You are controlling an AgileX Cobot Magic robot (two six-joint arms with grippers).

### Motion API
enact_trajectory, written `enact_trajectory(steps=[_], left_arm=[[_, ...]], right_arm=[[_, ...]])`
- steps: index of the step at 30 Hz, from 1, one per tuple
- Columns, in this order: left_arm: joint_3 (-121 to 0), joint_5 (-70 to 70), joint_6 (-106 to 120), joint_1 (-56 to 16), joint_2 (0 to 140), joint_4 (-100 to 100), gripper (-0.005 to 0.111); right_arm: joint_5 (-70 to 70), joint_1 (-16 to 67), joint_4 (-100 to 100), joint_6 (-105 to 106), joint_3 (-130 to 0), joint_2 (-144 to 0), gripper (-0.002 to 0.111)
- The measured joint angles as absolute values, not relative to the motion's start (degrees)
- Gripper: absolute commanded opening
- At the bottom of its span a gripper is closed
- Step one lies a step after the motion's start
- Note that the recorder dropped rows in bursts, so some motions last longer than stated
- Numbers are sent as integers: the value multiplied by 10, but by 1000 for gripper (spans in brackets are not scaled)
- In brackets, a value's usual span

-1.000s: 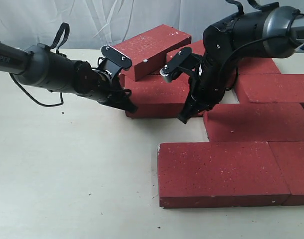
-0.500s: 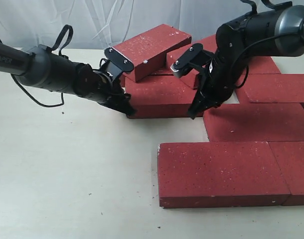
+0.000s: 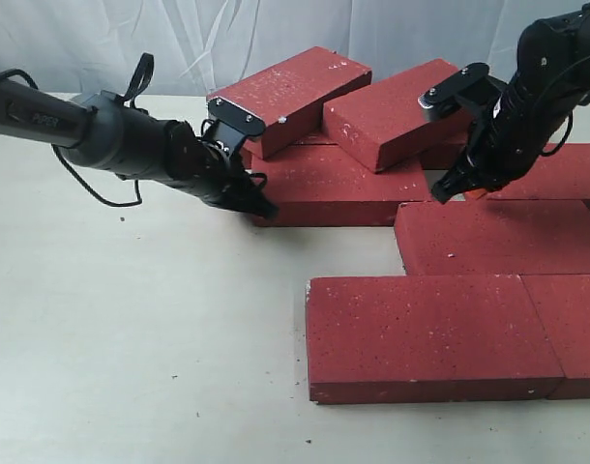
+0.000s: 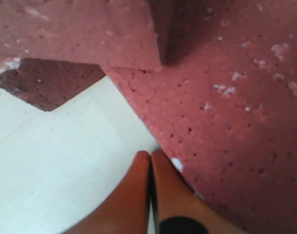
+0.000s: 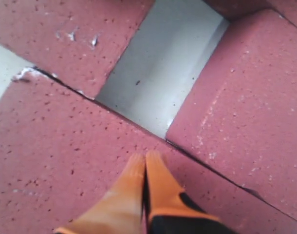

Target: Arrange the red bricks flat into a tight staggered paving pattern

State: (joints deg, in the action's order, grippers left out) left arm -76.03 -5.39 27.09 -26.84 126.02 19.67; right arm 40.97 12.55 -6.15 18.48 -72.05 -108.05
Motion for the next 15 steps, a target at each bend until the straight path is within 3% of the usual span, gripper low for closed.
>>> enact_trajectory(steps=[15], left_arm=[[-781,-69,271,-295,1272,224,0]], right_arm=[[400,123,-55,181,-718,-1054,-1]])
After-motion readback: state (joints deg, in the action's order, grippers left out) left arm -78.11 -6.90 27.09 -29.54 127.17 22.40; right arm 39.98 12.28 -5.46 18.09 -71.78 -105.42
